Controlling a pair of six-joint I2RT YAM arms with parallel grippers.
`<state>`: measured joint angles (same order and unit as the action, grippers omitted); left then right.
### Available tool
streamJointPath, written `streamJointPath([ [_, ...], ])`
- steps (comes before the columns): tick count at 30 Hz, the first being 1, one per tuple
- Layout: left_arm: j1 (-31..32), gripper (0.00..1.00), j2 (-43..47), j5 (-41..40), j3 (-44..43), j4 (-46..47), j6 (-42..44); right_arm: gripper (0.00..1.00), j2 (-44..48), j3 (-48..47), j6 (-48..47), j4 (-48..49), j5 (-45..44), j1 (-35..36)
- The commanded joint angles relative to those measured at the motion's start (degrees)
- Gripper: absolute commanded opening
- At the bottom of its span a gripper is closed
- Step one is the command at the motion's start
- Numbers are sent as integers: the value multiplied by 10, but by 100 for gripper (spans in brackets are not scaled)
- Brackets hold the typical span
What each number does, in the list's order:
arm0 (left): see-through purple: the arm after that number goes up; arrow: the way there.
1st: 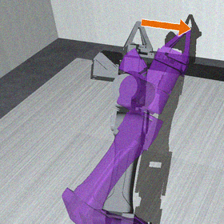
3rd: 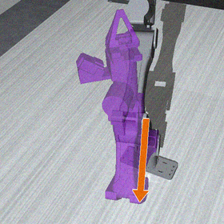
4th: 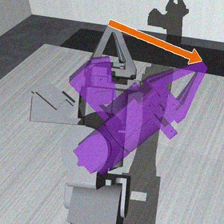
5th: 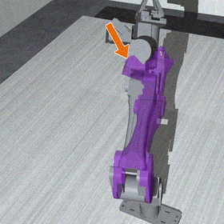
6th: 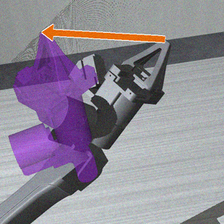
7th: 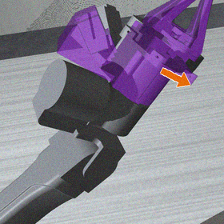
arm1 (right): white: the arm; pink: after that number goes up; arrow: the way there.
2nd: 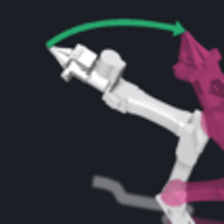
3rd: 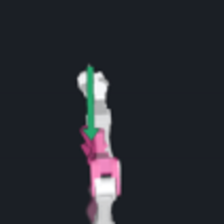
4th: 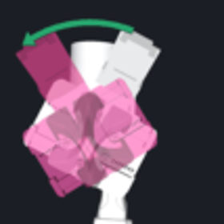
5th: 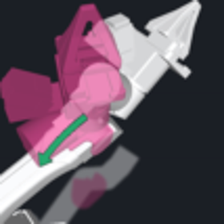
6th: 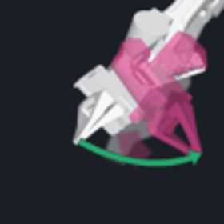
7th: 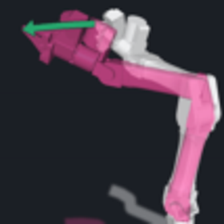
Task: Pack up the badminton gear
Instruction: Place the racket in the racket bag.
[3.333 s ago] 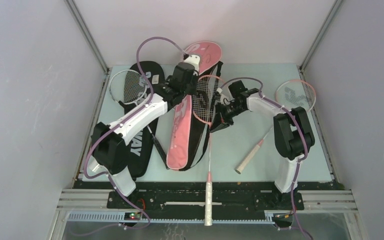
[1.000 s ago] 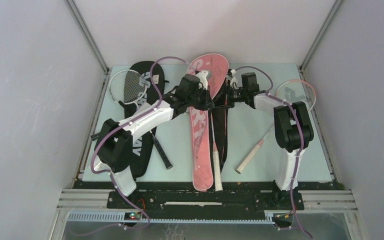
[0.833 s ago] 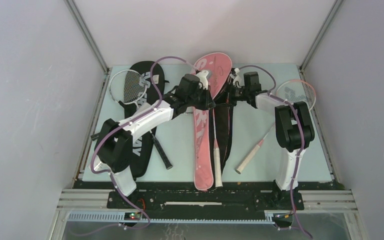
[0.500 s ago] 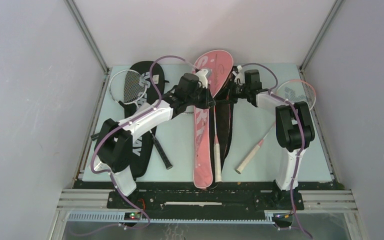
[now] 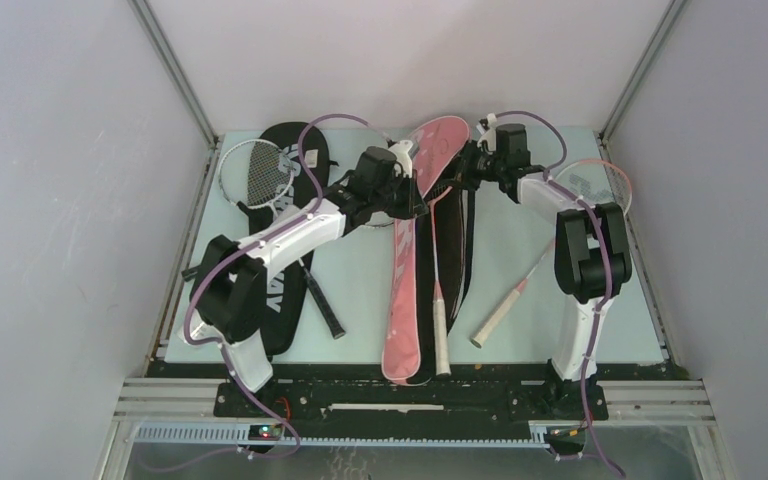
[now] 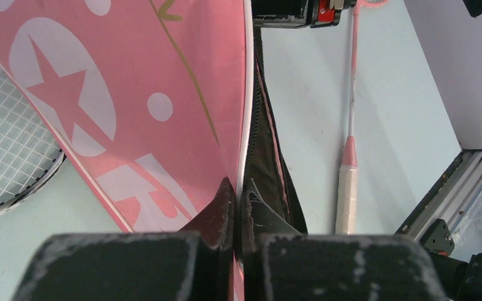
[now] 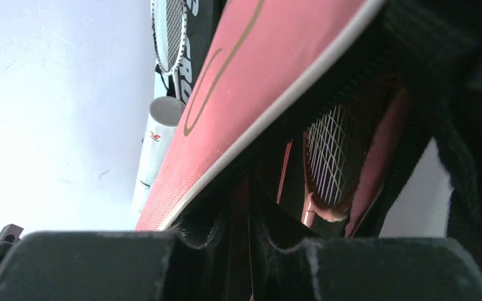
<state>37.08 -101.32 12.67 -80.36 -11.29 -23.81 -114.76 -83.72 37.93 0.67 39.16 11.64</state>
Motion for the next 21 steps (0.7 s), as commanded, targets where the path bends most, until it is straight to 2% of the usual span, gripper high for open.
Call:
streamJointPath([
  [1, 0, 0, 1, 21, -22, 17, -12, 23, 10, -23, 34, -4, 30, 0],
  [6, -8, 0, -3, 10, -34, 6, -14, 32, 27, -24, -41, -122, 63, 0],
  [12, -28, 0, -5, 13, -54, -2, -34, 52, 102, 43, -160, -207, 67, -13],
  [21, -62, 0, 4, 38, -76, 0, -62, 59, 227, 150, -321, -302, 106, -23],
])
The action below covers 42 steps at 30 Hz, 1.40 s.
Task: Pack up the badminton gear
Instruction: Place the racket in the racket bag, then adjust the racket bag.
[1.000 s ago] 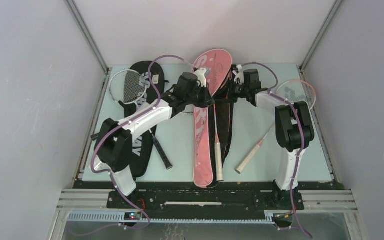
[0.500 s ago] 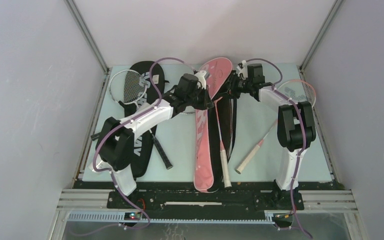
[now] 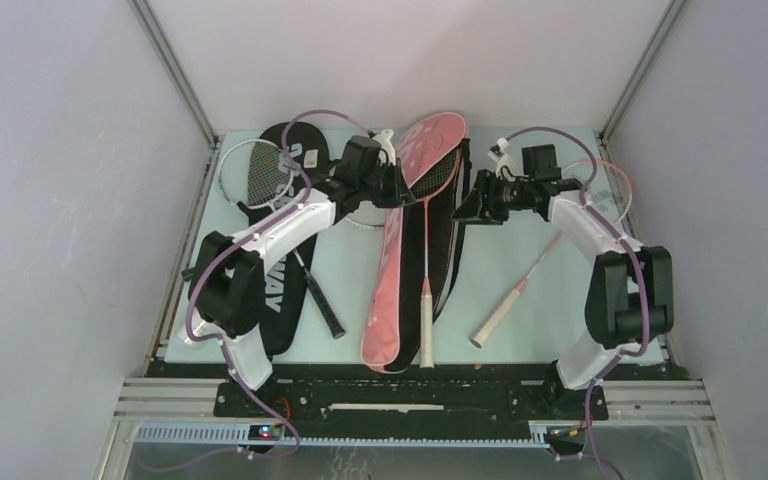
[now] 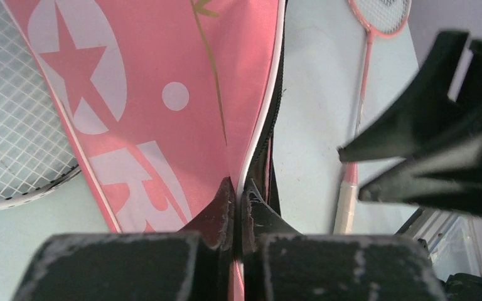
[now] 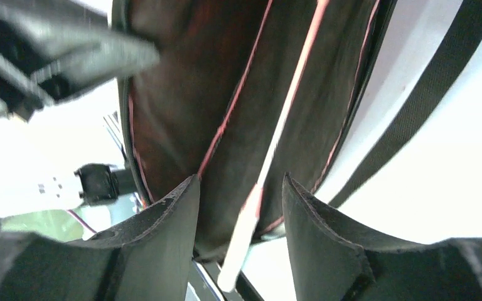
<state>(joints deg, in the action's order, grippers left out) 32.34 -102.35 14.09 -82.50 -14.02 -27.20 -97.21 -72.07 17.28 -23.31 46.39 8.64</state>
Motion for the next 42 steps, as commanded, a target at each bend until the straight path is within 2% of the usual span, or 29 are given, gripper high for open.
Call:
streamJointPath([
  [1, -18, 0, 14, 28, -59, 27, -33, 60, 61, 48, -135, -71, 39, 13],
  [6, -32, 0, 8, 44, -76, 27, -51, 65, 87, 122, -171, -71, 61, 54],
  [10, -39, 0, 6, 50, -82, 27, -61, 66, 75, 139, -172, -65, 41, 86],
  [16, -46, 0, 16, 61, -75, 38, -64, 55, 64, 139, -193, -77, 1, 85],
  [21, -47, 0, 23, 69, -62, 48, -69, 50, 71, 139, -179, -78, -71, 67],
  [28, -47, 0, 29, 74, -48, 58, -73, 56, 37, 123, -175, -98, -184, 77],
  [34, -47, 0, 31, 72, -42, 60, -73, 58, 4, 107, -160, -107, -214, 90],
  [42, -47, 0, 31, 73, -33, 66, -76, 58, -26, 102, -142, -95, -212, 111],
])
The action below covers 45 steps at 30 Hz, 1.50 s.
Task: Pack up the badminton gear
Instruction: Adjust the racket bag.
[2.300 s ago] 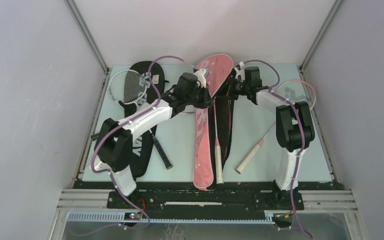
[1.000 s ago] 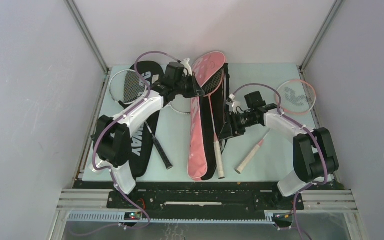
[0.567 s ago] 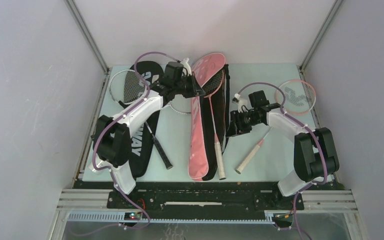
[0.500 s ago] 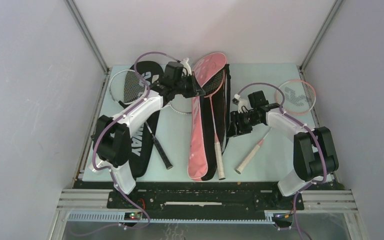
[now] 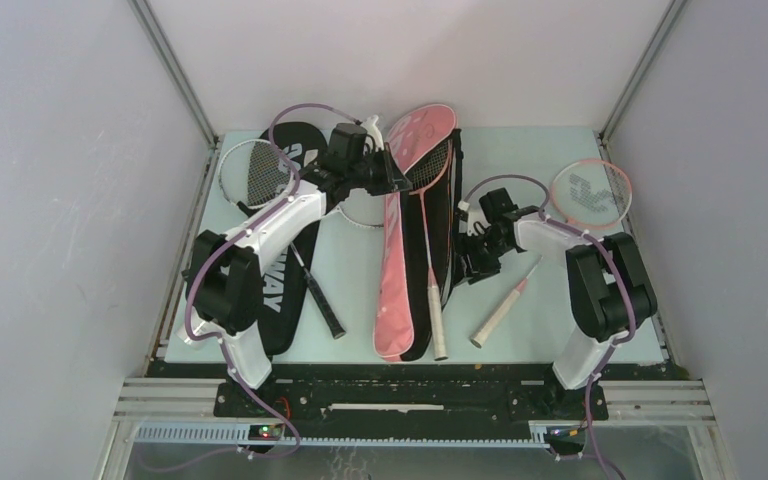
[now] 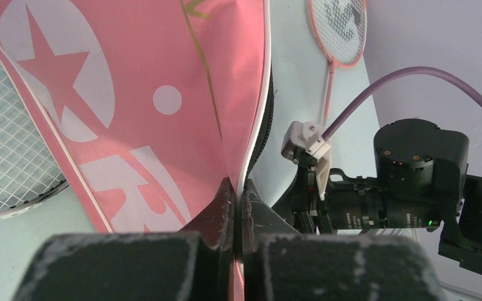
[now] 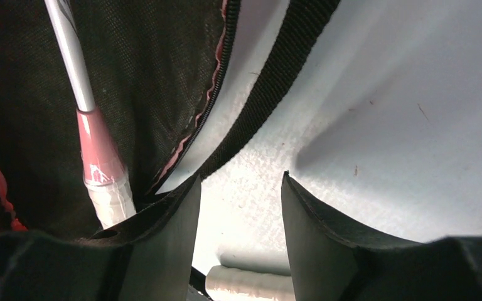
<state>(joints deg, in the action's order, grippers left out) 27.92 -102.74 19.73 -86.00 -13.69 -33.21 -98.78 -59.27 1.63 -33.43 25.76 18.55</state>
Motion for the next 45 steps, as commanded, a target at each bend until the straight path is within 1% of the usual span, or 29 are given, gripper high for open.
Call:
streamJointPath([
  [1, -3, 0, 36, 16, 3, 63, -15, 58, -14, -27, 16, 8, -3, 13],
  [4, -3, 0, 38, 13, 8, 64, -15, 59, -27, -31, 19, 9, -6, 21],
  [8, -3, 0, 37, 13, 10, 64, -16, 56, -34, -31, 16, 9, -53, 40],
  [12, -3, 0, 38, 13, 9, 64, -16, 52, -34, -31, 6, 5, -103, 57],
  [17, -7, 0, 40, 13, 8, 64, -22, 42, -22, -31, -15, -13, -152, 65],
  [19, -9, 0, 41, 13, 9, 64, -23, 39, -17, -31, -33, -22, -172, 65],
  [26, -14, 0, 48, 8, 12, 65, -27, 17, 16, -31, -75, -53, -228, 63],
  [30, -18, 0, 52, -1, 18, 64, -27, 4, 37, -31, -89, -66, -243, 50],
  [32, -23, 0, 55, -7, 23, 65, -28, 0, 48, -31, -94, -75, -244, 38],
  [39, -33, 0, 61, -19, 37, 64, -37, 0, 90, -30, -127, -114, -240, 4],
  [42, -34, 0, 59, -21, 41, 64, -34, 0, 109, -31, -146, -129, -222, -1],
  [45, -34, 0, 55, -17, 46, 67, -27, 0, 142, -31, -169, -138, -181, -1],
])
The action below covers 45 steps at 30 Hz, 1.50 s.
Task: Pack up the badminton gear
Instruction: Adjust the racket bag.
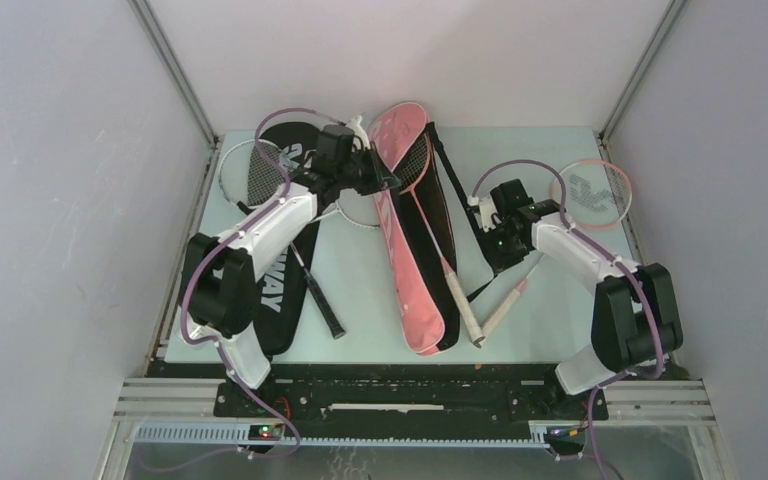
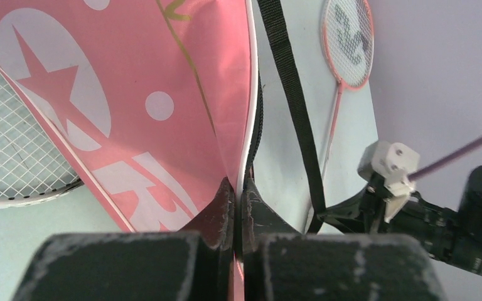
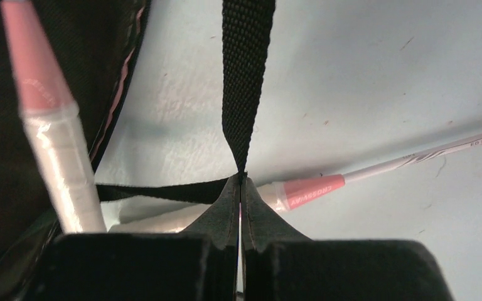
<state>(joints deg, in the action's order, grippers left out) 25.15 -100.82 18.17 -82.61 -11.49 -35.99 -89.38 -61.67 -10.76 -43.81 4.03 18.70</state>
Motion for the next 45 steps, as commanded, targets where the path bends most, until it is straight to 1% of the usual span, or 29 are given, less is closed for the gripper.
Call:
streamJointPath([
  [1, -6, 0, 36, 2, 15, 49, 4, 0, 61, -7, -50, -35, 56, -3],
  [3, -5, 0, 37, 5, 24, 54, 14, 0, 89, -8, -58, -34, 92, -2],
  [5, -4, 0, 37, 4, 31, 56, 23, 0, 114, -12, -59, -32, 109, -2],
  [10, -3, 0, 38, 8, 53, 66, 39, 0, 162, -40, -52, -23, 117, -5],
  [15, 3, 0, 38, 13, 63, 72, 54, 0, 184, -79, -41, -24, 112, -8],
  [20, 3, 0, 39, 24, 67, 81, 51, 0, 195, -82, -34, -19, 111, -9],
  [24, 3, 0, 38, 27, 72, 86, 51, 0, 220, -89, -36, -12, 140, -14],
  [30, 5, 0, 36, 34, 74, 93, 51, 0, 226, -141, -43, -51, 225, -27],
  [38, 19, 0, 37, 37, 81, 96, 58, 0, 232, -185, -52, -88, 345, -42],
  [45, 25, 0, 44, 44, 90, 106, 41, 0, 225, -210, -116, -158, 447, -37],
])
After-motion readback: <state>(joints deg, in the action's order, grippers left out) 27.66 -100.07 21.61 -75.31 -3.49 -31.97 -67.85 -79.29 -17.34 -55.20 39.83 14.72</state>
